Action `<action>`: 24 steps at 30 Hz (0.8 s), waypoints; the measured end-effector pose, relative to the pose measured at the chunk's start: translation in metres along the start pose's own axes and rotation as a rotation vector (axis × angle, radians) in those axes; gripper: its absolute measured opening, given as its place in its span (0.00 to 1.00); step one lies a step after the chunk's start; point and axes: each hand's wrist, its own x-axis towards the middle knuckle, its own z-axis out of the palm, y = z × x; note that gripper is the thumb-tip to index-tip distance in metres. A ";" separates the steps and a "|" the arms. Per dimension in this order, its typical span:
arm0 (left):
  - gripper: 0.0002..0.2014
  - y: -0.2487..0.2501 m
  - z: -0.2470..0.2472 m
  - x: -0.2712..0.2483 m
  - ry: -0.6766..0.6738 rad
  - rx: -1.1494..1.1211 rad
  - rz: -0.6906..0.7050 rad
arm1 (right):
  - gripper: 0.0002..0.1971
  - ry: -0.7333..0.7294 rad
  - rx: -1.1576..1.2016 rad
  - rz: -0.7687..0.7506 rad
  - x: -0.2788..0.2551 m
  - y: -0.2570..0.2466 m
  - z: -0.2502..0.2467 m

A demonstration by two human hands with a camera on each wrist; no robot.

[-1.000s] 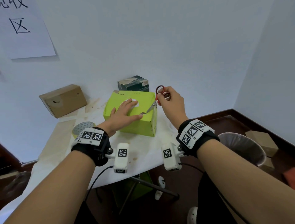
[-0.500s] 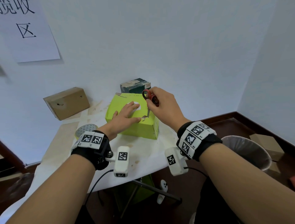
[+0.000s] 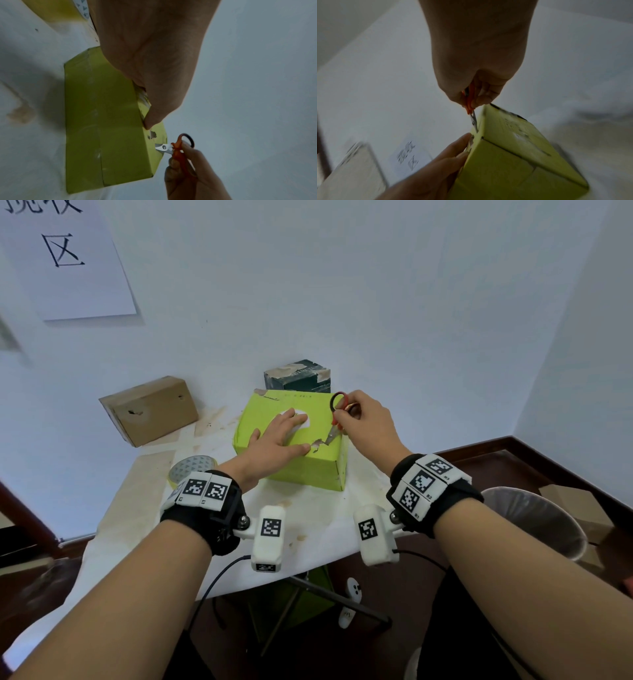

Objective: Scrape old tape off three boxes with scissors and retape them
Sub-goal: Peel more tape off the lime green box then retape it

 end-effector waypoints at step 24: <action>0.19 0.005 -0.002 -0.003 -0.022 -0.065 0.021 | 0.07 -0.005 0.454 0.127 -0.012 0.022 0.006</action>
